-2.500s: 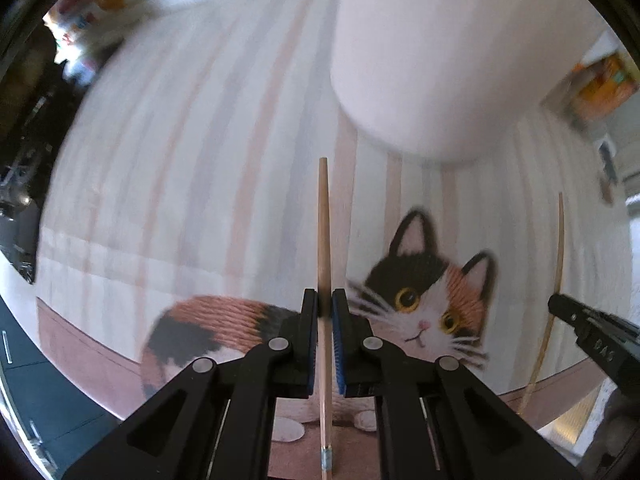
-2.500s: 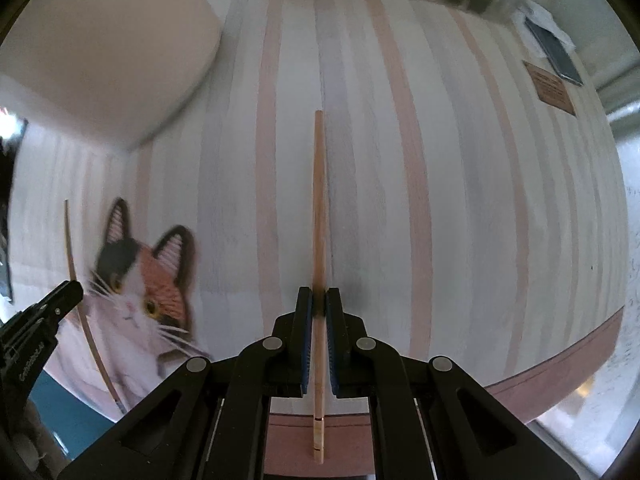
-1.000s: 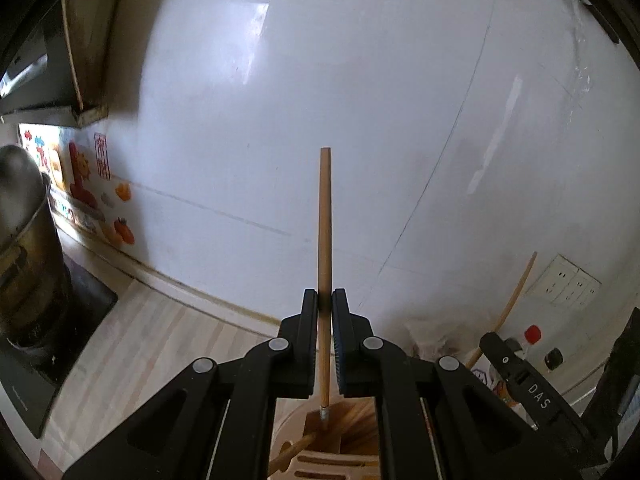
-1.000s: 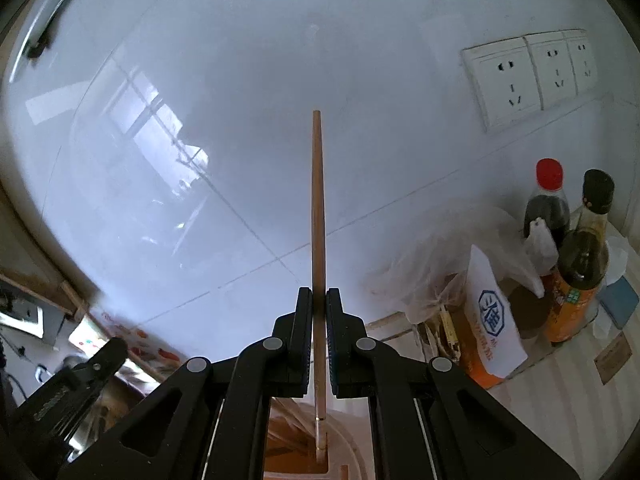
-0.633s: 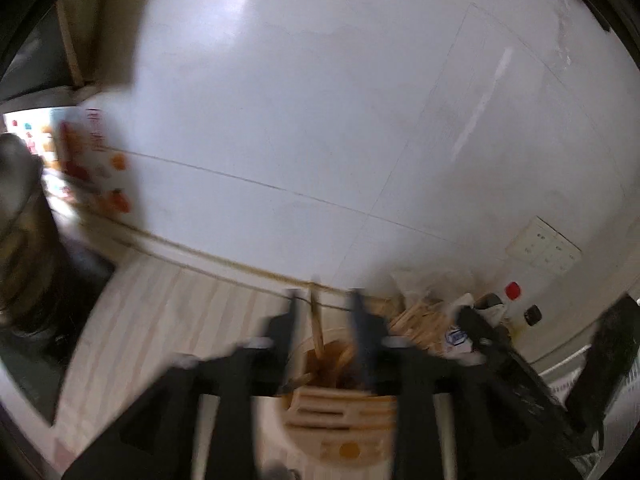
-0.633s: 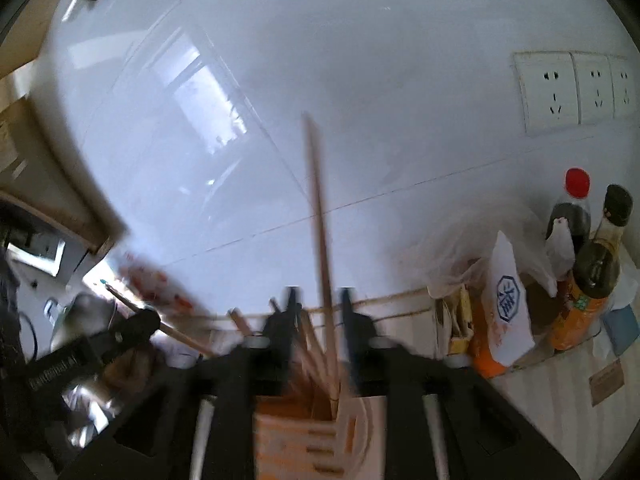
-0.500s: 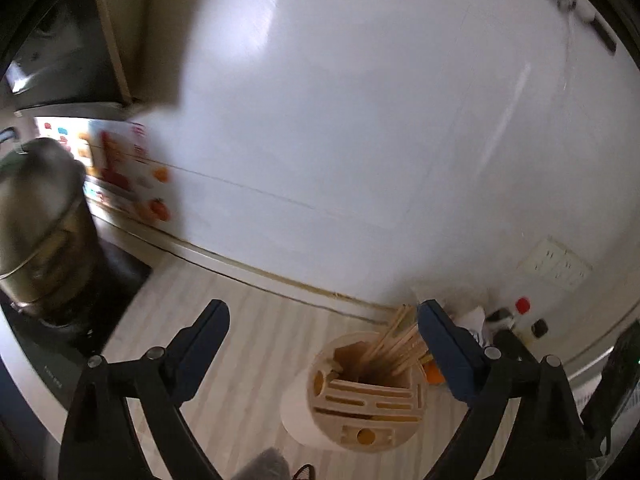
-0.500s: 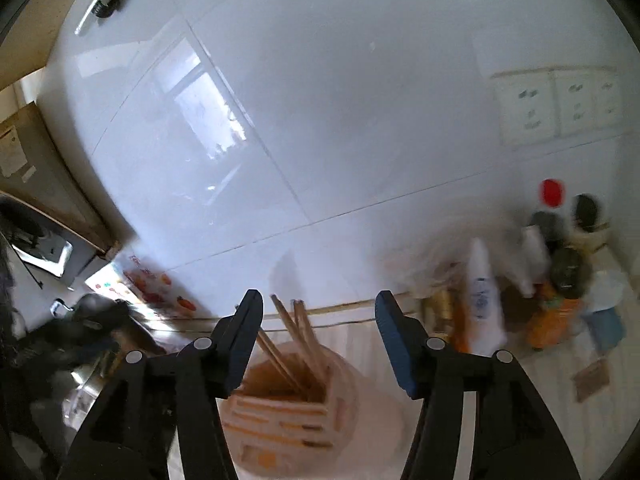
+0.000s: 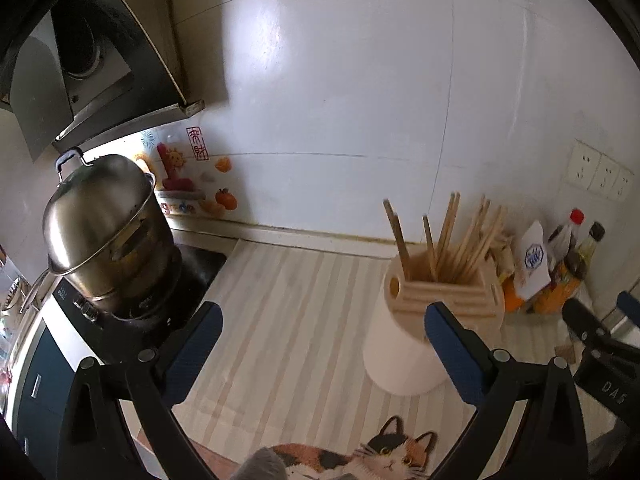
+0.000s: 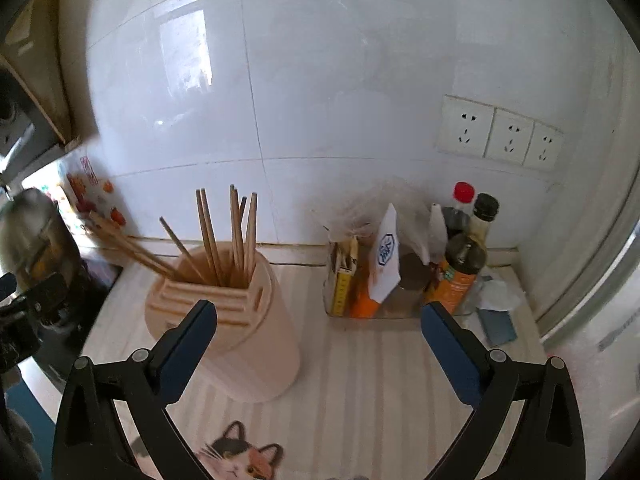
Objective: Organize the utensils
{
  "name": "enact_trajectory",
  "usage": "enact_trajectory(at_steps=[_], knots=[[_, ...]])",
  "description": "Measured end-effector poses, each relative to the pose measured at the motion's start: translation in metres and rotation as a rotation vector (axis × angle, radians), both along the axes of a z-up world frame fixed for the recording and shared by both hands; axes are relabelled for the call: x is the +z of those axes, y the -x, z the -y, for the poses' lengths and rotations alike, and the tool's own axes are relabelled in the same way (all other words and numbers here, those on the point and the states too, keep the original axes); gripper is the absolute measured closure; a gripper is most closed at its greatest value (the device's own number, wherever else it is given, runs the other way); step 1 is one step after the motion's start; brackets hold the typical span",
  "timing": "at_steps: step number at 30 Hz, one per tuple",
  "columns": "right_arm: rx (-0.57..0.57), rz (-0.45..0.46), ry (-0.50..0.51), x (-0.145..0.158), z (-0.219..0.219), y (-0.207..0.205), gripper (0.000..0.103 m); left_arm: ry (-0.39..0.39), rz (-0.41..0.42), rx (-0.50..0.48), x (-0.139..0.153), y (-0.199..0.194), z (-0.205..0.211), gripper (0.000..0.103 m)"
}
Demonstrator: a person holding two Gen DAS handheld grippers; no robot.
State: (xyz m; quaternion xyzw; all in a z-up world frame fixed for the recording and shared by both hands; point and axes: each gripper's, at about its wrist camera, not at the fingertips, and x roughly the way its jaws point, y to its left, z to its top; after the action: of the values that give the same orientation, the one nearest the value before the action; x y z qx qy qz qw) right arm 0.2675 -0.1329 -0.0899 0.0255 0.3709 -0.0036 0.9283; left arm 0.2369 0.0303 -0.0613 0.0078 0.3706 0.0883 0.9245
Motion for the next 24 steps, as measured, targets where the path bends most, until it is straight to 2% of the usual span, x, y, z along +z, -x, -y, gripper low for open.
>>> enact_trajectory(at_steps=[9, 17, 24], knots=[[-0.065, 0.049, 0.038, 0.042, -0.011, 0.073, 0.000, -0.013, 0.085, -0.081, 0.037, 0.064, -0.001, 0.000], [-0.170, 0.148, 0.064, 0.102, -0.022, 0.184, 0.000, 0.000, 0.139, -0.174, 0.079, 0.144, -0.011, 0.000], [-0.209, 0.181, 0.058, 0.135, -0.032, 0.260, 0.000, -0.001, 0.166, -0.220, 0.100, 0.200, -0.017, 0.000]])
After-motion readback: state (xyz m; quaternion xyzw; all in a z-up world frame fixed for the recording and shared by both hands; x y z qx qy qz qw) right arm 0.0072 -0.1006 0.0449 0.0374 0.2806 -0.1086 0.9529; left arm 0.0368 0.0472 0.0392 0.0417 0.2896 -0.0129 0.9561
